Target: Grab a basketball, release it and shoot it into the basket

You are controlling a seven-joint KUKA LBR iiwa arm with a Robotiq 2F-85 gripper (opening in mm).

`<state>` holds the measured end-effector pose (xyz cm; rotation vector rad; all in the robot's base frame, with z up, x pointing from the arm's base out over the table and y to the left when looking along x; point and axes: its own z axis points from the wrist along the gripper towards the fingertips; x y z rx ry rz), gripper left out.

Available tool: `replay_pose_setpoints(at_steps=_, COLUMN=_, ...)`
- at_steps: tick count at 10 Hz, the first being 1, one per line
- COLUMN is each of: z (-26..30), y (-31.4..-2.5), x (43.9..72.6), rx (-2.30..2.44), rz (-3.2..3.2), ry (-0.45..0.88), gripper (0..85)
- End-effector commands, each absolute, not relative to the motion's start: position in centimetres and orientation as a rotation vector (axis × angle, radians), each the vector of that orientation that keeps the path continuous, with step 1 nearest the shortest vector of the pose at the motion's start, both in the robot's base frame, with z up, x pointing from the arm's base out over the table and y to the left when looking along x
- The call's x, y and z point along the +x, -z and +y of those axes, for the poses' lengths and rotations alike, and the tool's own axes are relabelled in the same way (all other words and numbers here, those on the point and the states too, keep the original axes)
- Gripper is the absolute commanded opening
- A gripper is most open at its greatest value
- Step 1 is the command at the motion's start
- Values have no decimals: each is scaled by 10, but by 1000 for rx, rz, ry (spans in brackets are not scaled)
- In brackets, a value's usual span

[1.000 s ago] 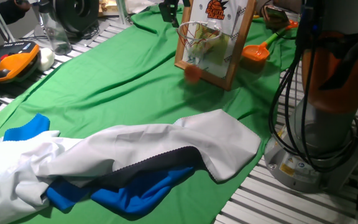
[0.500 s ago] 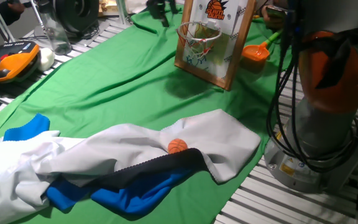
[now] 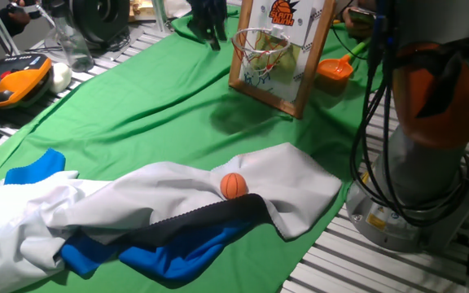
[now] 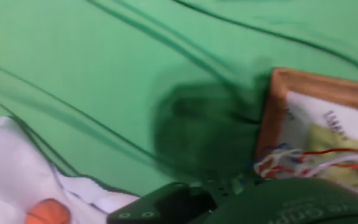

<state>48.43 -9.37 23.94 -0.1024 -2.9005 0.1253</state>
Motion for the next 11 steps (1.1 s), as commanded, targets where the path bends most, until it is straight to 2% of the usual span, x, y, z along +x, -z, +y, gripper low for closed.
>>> replay_pose_setpoints(at_steps=1, z=-88, y=-238, x=484, rx=-121, rz=-2904, ry=-118, gripper=0)
replay_pose_setpoints(at_steps=8, z=-21, y=-258, x=487, rx=-288, rz=-2939, ry=-111, gripper=0)
replay_pose_setpoints(at_steps=11, z=-19, y=-256, x=489, rx=-292, rz=-2958, ry=-89, gripper=0)
